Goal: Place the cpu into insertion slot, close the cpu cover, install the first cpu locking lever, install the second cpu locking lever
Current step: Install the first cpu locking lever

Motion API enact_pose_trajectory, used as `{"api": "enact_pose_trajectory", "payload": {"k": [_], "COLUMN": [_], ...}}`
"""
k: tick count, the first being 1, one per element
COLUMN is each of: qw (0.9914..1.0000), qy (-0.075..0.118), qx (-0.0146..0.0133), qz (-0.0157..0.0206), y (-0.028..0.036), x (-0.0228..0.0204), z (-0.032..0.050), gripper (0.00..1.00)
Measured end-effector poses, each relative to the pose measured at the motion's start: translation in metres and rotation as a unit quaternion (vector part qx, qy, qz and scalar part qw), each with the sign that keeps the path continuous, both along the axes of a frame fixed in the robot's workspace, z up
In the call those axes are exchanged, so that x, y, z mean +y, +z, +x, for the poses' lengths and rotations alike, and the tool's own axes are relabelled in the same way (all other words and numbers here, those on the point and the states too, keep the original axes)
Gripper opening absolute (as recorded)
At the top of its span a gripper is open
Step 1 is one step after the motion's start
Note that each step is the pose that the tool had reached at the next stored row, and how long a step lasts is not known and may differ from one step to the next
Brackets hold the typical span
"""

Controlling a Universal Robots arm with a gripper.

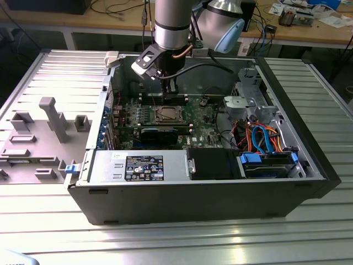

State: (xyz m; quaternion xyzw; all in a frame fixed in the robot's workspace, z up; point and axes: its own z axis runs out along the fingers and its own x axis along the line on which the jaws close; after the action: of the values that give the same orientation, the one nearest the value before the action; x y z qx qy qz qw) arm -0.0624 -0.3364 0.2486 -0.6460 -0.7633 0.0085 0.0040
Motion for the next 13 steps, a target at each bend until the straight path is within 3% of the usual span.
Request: {"api": "enact_pose_trajectory", "payload": {"k": [13], "qw": [0.99991], "qy": [0.014], "qx": [0.0], "qz": [0.0], "y": [0.0], "x": [-0.0011], "z": [0.0], "gripper": [0.11]}}
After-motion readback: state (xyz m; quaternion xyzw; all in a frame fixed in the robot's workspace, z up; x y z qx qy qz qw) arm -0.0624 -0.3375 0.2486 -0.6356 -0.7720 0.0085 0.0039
